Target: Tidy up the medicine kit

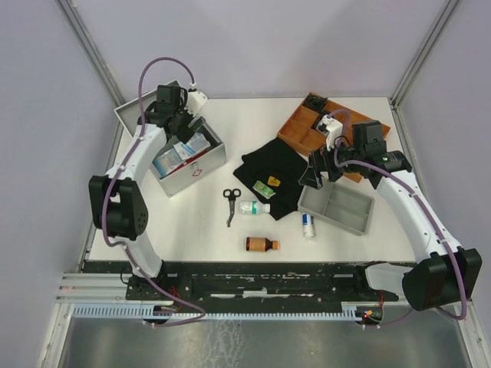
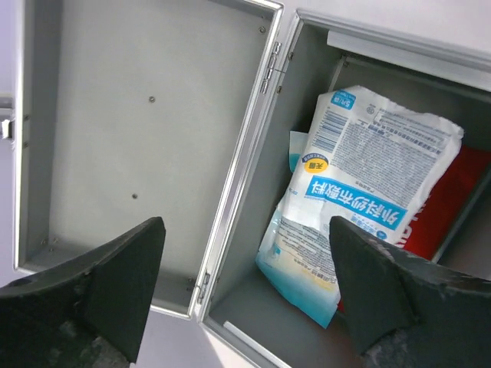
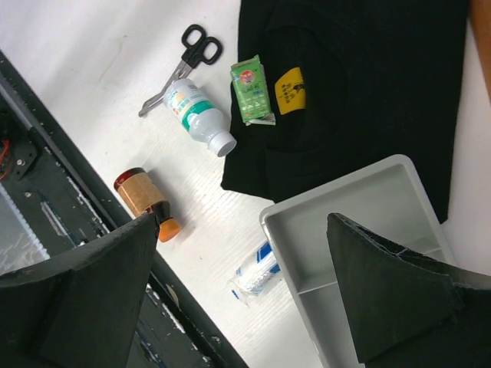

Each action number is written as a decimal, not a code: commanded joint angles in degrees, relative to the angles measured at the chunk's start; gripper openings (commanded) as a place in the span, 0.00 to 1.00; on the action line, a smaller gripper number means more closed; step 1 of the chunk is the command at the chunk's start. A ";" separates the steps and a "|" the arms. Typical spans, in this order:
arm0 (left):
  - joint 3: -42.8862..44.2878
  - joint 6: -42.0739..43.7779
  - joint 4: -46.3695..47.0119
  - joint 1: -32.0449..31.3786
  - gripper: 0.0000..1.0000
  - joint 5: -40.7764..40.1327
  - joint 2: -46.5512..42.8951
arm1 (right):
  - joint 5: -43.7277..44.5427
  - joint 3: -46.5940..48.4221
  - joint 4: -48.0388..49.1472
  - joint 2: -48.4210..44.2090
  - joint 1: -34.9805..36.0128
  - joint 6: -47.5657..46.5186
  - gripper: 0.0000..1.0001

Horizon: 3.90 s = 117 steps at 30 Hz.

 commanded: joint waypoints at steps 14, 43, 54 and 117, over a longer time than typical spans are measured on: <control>-32.98 -12.25 14.43 0.94 1.00 32.71 -32.37 | 33.51 -1.41 10.34 -6.36 -0.24 3.49 1.00; -46.19 -20.35 19.06 -26.33 0.70 18.94 -18.94 | 28.59 -7.14 12.55 -7.89 -0.32 1.28 1.00; -43.08 -19.41 16.98 -28.01 0.57 15.52 -11.69 | 27.46 -7.57 12.58 -8.48 -0.34 1.17 1.00; -73.18 7.02 24.72 -15.54 0.03 13.20 -41.77 | -6.56 16.46 43.97 54.64 28.44 30.36 0.63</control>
